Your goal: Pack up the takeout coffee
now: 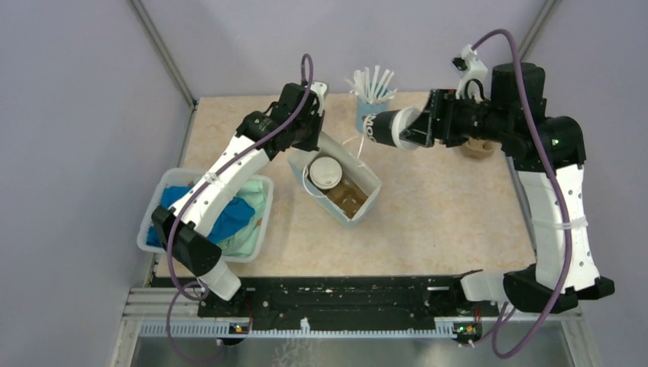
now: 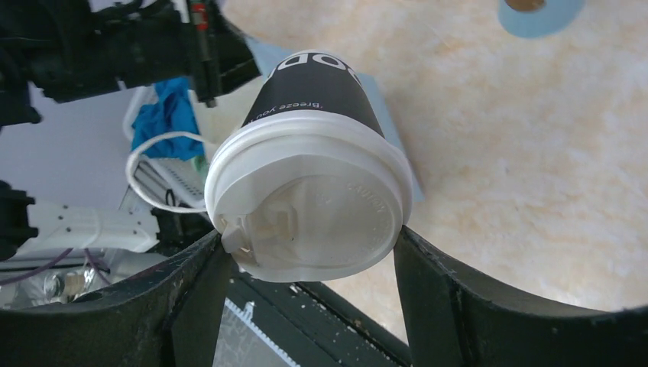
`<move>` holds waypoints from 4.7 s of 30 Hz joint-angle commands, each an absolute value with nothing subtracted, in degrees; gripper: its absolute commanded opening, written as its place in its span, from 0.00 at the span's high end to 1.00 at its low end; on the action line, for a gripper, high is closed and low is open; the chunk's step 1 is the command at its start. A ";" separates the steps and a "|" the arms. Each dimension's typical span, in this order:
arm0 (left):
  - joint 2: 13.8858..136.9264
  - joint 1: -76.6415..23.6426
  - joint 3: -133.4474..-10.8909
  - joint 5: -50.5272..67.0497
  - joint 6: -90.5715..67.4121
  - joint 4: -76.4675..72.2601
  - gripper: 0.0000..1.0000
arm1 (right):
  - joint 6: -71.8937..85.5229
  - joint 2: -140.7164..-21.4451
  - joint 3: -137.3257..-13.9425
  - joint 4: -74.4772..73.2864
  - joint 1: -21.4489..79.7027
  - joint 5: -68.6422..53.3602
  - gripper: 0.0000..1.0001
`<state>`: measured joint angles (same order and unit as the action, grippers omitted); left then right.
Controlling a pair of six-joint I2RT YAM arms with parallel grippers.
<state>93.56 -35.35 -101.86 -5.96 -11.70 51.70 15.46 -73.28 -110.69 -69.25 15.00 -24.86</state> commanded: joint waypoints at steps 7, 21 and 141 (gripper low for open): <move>86.03 -34.65 -94.67 -12.89 -12.98 38.03 1.00 | 19.20 -84.21 -133.43 -67.63 34.70 -20.76 0.40; 82.35 -33.81 -89.40 -11.85 -13.82 34.30 1.00 | 16.10 -85.50 -129.76 -77.77 52.29 -0.32 0.41; 51.12 -38.34 -45.73 -2.43 -20.31 8.40 1.00 | -22.58 -81.68 -74.68 -52.80 67.25 39.02 0.49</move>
